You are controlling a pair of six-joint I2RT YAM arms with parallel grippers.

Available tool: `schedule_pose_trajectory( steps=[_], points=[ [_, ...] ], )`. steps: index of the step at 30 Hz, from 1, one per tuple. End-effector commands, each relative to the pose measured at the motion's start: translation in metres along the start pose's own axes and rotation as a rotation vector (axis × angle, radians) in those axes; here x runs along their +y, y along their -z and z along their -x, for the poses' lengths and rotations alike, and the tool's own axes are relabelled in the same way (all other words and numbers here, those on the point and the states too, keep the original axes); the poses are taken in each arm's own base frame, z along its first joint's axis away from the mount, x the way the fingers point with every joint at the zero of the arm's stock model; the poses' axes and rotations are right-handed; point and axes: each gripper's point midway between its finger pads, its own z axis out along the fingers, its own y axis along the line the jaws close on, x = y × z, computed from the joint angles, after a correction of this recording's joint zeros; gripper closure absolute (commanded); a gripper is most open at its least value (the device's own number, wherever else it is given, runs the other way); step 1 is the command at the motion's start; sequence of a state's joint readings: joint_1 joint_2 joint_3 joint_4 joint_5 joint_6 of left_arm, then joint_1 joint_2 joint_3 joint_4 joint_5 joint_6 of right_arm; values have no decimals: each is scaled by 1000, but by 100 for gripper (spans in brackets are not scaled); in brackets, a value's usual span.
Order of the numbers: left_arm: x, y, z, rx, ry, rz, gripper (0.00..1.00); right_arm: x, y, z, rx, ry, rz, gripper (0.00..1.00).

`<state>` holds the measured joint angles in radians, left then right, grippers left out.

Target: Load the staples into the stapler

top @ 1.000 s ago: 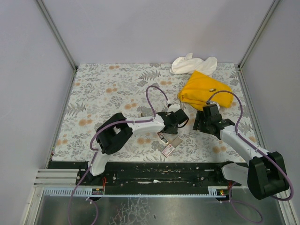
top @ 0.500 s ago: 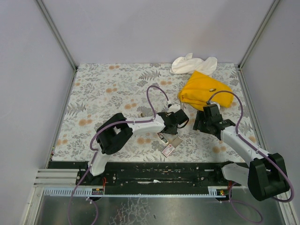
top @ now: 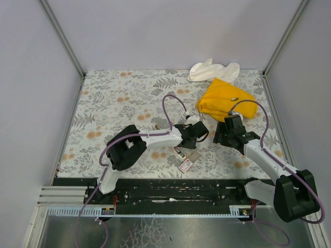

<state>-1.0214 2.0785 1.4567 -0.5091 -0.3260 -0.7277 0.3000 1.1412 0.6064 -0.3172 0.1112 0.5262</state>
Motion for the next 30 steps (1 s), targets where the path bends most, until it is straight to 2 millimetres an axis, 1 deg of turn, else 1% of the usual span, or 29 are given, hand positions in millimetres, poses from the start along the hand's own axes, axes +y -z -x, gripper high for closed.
schedule_pose_trajectory(
  steps=[1, 12, 14, 16, 22, 26, 28, 30],
  points=[
    [16, -2, -23, 60, -48, 64, 72, 3, 4, 6, -23, 0, 16, 33],
    [17, -3, -24, 61, -54, 69, 77, 3, 5, 7, -24, -3, 16, 33],
    [16, -3, -24, 60, -54, 67, 79, 3, 5, 7, -25, -4, 18, 33],
    [15, -3, -24, 58, -54, 64, 86, 3, 6, 8, -25, -2, 16, 33],
    [14, -2, -25, 63, -49, 51, 90, 3, 10, 8, -33, -3, 20, 33],
    [10, 13, -16, 34, -33, 10, 90, 11, 15, 11, -34, 1, 62, 33],
    [1, 25, -7, 11, -11, -40, 90, 17, 21, 13, -37, 5, 97, 33],
    [-8, 42, 6, -21, 21, -96, 90, 25, 32, 17, -53, 5, 146, 33]
  ],
)
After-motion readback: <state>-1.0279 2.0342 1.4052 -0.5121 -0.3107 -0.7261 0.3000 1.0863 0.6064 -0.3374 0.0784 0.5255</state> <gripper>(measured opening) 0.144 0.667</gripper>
